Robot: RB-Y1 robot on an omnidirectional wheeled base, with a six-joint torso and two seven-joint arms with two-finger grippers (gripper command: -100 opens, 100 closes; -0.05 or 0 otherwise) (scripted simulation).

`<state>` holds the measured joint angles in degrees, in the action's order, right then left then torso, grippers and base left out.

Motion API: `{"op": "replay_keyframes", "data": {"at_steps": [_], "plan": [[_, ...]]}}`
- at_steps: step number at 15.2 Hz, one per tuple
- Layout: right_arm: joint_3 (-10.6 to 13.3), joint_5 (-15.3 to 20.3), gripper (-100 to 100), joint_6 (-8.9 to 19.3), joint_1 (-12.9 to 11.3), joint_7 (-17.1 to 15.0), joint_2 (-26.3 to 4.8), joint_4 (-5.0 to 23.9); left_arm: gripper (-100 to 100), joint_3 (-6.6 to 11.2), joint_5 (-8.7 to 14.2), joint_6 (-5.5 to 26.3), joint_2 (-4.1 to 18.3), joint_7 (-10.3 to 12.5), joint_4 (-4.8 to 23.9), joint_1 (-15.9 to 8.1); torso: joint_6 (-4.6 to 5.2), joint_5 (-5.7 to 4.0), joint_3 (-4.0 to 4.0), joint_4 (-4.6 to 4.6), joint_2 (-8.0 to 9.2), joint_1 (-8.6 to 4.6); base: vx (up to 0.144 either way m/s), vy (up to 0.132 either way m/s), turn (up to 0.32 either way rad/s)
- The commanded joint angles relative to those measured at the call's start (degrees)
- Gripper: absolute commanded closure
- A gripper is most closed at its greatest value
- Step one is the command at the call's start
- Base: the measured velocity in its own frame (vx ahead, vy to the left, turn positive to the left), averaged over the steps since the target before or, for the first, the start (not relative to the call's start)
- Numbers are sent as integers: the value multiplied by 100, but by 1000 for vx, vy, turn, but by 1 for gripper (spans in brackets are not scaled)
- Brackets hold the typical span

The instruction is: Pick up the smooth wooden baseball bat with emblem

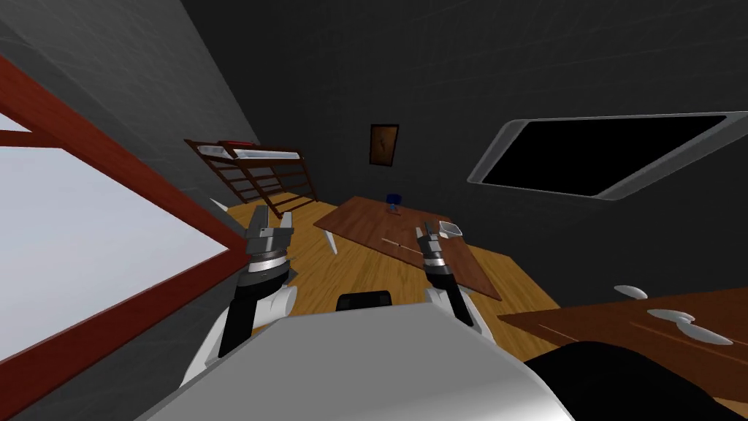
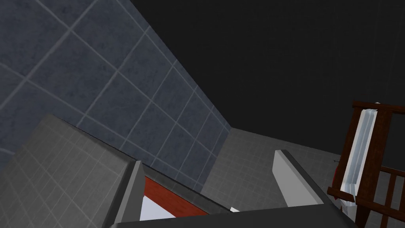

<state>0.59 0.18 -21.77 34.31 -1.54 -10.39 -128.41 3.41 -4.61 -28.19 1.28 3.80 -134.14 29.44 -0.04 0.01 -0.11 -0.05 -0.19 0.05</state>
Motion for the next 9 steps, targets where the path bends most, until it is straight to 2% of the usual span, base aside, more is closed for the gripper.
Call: {"op": "replay_keyframes", "data": {"at_steps": [1,3,4,5,6,7,8,9], "plan": [[-86,128,-100,-3,176,160,-268,286,0,0,0,0,0,0,0,0,0,0,0,0,0,0,53,12,382],[-86,128,-100,-3,176,160,-268,299,0,0,0,0,0,0,0,0,1,-1,-1,0,-1,-4,40,1,169],[-115,213,-100,-21,294,261,-397,481,0,1,0,0,0,0,0,1,4,-1,1,1,2,-4,31,3,218],[-115,213,-100,-21,294,261,-397,481,0,0,0,0,0,0,0,0,1,-1,2,1,4,-5,30,-1,233],[-143,304,-100,-41,419,369,-523,653,0,0,0,0,0,0,0,0,1,-1,3,1,5,-5,40,6,344],[-143,304,-100,-41,419,369,-523,675,0,0,0,0,0,0,0,0,-2,-1,2,1,3,-4,42,-4,262],[-171,399,-100,-60,549,483,-646,863,0,0,0,0,0,0,0,0,1,-2,1,1,2,-5,47,-9,289],[-171,399,-100,-60,549,483,-646,880,0,0,0,0,0,0,0,0,0,-2,1,0,1,-7,44,-12,273]]}}
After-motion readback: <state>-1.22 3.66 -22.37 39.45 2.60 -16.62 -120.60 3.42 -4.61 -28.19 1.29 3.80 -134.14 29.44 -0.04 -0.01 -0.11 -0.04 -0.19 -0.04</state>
